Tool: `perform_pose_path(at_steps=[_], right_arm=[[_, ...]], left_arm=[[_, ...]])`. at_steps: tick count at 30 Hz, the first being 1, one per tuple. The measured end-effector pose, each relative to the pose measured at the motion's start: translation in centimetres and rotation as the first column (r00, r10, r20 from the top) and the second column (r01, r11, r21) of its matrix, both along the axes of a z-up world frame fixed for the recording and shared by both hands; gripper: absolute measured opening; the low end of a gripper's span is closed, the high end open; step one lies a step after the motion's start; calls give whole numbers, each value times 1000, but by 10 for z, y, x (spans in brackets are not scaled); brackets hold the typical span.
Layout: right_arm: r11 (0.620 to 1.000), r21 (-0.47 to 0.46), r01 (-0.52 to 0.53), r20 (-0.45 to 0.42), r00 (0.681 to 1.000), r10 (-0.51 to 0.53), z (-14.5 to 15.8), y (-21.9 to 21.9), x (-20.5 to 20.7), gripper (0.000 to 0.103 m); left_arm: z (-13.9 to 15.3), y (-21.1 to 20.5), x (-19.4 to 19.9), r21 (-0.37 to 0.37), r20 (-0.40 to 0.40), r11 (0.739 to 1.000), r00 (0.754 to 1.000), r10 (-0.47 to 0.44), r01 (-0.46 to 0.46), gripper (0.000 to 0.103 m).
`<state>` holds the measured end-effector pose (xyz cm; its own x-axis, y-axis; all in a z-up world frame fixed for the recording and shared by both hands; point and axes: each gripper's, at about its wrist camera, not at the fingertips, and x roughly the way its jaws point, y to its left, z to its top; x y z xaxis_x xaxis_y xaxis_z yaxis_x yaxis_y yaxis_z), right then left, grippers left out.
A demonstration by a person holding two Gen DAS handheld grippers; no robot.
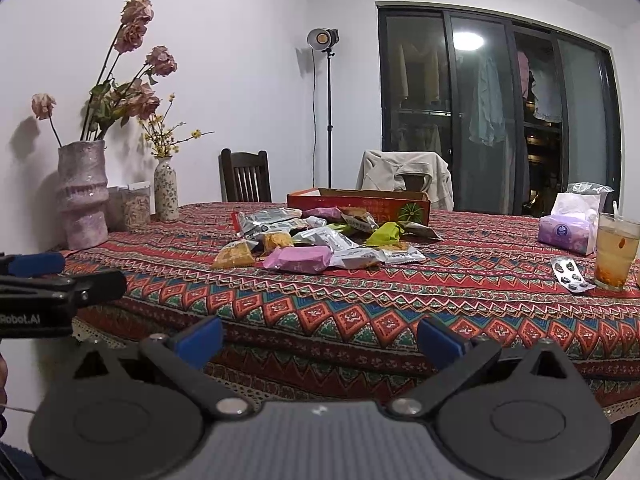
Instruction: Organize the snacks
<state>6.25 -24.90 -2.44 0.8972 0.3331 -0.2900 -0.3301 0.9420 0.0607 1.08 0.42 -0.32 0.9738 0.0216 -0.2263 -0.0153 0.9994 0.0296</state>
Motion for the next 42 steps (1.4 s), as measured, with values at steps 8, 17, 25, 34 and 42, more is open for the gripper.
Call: perform_pose_path(at_steps=[8,17,25,34,42], right_arm=[[1000,-2,-1,10,1000,1,2,-1,-1,103],[1000,-11,-5,14,1000,5,1,-2,-3,103],[1000,-11,-8,14,1000,8,1,-1,-3,103],[1000,-10,-7,4,1000,7,-1,0,-2,103],[1000,-5,-4,4,1000,4,-1,-2,-1,103]], left_arm=[[0,-4,-1,16,19,1000,1000,2,-3,103],[-2,-5,-1,17,15,1000,1000,1,-1,103],[-2,-5,-1,18,8,1000,1000,-1,1,103],[-2,-4,0,15,2,1000,1000,3,-4,103],[-2,-4,0,12,-3,1000,1000,1,-1,103]])
